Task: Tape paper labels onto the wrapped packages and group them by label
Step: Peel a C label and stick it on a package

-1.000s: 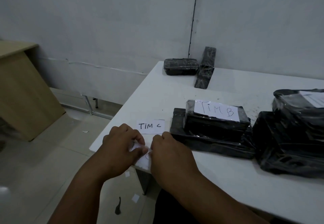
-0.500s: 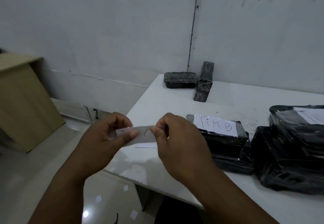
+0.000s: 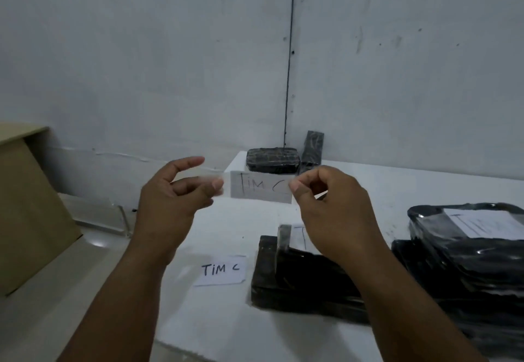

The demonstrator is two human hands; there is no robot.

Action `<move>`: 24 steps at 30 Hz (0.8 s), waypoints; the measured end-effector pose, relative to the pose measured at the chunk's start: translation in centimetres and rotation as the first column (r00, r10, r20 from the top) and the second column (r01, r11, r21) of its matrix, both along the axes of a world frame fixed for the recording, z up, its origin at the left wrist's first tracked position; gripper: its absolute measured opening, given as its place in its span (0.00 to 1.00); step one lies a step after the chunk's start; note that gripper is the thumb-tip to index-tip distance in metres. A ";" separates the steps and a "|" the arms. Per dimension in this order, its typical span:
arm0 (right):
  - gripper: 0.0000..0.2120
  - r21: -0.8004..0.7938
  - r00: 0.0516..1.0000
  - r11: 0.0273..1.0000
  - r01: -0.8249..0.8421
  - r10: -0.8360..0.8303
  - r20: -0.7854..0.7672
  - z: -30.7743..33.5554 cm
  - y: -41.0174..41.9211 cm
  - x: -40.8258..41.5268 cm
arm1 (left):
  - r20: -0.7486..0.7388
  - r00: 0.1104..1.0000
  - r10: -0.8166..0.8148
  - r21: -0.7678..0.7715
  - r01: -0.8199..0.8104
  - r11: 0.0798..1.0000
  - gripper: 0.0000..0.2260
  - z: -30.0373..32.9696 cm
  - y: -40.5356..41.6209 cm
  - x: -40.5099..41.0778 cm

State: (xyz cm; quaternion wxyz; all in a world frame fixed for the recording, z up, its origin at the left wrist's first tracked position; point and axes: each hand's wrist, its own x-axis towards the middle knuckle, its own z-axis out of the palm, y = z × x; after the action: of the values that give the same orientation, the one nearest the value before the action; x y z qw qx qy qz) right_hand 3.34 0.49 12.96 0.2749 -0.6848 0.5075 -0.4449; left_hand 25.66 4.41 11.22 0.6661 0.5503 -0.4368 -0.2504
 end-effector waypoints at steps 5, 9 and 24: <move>0.06 -0.013 0.970 0.981 0.191 -0.187 0.152 0.4 -3.1 -1.3 | -0.154 0.987 0.042 0.067 -0.032 0.997 0.12 1.0 -6.8 -2.4; 0.06 0.006 0.936 0.969 0.248 -0.241 0.257 0.3 -5.0 -1.9 | 0.200 0.979 -0.025 0.229 -0.022 0.973 0.05 -0.1 -13.7 -5.1; 0.04 0.041 0.878 0.954 0.297 -0.290 0.381 -0.6 -8.0 -4.0 | 0.643 0.510 -0.571 0.574 0.173 0.801 0.22 -2.6 -26.8 -11.3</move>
State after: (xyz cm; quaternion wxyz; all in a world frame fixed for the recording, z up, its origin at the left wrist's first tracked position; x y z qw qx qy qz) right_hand -0.65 -7.55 12.38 0.2918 -0.5024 0.5376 -0.6111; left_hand 14.36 -22.35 8.64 0.1865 0.6258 -0.7269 -0.2125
